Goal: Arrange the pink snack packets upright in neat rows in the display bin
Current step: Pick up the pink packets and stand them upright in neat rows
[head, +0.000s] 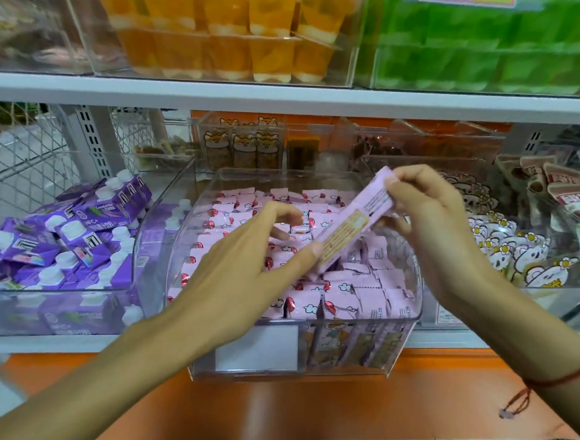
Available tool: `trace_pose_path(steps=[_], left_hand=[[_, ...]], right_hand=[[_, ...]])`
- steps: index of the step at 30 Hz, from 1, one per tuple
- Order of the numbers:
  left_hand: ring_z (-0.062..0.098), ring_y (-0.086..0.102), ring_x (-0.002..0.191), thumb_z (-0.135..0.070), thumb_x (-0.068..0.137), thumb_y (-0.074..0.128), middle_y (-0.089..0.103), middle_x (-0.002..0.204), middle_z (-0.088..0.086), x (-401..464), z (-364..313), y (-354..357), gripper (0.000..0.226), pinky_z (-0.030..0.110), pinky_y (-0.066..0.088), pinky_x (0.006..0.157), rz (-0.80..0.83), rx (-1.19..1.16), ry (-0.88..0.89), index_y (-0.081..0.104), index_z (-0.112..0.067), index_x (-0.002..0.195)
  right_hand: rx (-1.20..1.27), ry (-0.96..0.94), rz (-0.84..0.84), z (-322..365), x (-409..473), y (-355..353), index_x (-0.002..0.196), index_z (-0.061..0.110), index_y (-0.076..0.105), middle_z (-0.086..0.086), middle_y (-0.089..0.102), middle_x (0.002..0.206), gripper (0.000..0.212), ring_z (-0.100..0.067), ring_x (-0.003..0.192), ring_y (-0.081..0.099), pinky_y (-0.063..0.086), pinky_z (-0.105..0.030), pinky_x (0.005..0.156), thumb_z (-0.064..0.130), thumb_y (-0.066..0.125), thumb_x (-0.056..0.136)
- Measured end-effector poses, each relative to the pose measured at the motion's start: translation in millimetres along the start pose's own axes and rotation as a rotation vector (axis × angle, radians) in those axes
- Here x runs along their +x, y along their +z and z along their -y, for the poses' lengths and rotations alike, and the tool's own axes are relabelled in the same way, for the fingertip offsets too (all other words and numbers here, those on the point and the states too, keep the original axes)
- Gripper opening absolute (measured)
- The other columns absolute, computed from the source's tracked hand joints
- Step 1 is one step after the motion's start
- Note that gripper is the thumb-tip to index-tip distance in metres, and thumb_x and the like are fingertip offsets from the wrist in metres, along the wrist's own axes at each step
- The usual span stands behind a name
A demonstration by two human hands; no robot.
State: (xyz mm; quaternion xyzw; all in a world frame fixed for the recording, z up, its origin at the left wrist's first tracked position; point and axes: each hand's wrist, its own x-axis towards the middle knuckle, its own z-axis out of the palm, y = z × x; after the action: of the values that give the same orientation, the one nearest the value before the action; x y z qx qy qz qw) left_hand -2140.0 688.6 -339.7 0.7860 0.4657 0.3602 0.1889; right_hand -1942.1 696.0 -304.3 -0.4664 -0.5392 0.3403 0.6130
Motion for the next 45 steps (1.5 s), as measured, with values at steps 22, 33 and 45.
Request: trace_pose_path(steps=[22,33,45], left_hand=[[0.016,0.061,0.077,-0.061,0.083,0.036,0.069,0.091,0.007,9,-7,-2,0.042,0.033,0.046,0.074,-0.047,-0.459,-0.174,0.070,-0.038,0.089],[0.005,0.041,0.126,-0.036,0.100,0.035,0.048,0.139,-0.017,4,13,8,0.037,0.023,0.033,0.099,0.177,0.428,0.183,0.047,-0.035,0.135],[0.005,0.045,0.117,-0.037,0.101,0.029,0.051,0.131,-0.020,6,13,6,0.036,0.025,0.035,0.092,0.240,0.444,0.155,0.047,-0.040,0.132]], right_hand=[[-1.004,-0.795,0.197,-5,-5,-1,0.112,0.020,0.066,0.003,0.065,0.103,0.031,-0.019,0.094,0.057,0.048,-0.034,0.072,0.027,0.068,0.082],[-0.324,-0.020,0.301,-14,14,-14,0.122,0.026,0.027,-0.002,0.063,0.092,0.054,-0.017,0.066,0.071,0.059,-0.035,0.067,0.017,0.065,0.086],[-0.741,-0.352,0.349,-11,15,-6,0.101,0.026,0.038,0.007,0.062,0.087,0.042,-0.007,0.075,0.062,0.054,-0.029,0.064,0.021,0.074,0.080]])
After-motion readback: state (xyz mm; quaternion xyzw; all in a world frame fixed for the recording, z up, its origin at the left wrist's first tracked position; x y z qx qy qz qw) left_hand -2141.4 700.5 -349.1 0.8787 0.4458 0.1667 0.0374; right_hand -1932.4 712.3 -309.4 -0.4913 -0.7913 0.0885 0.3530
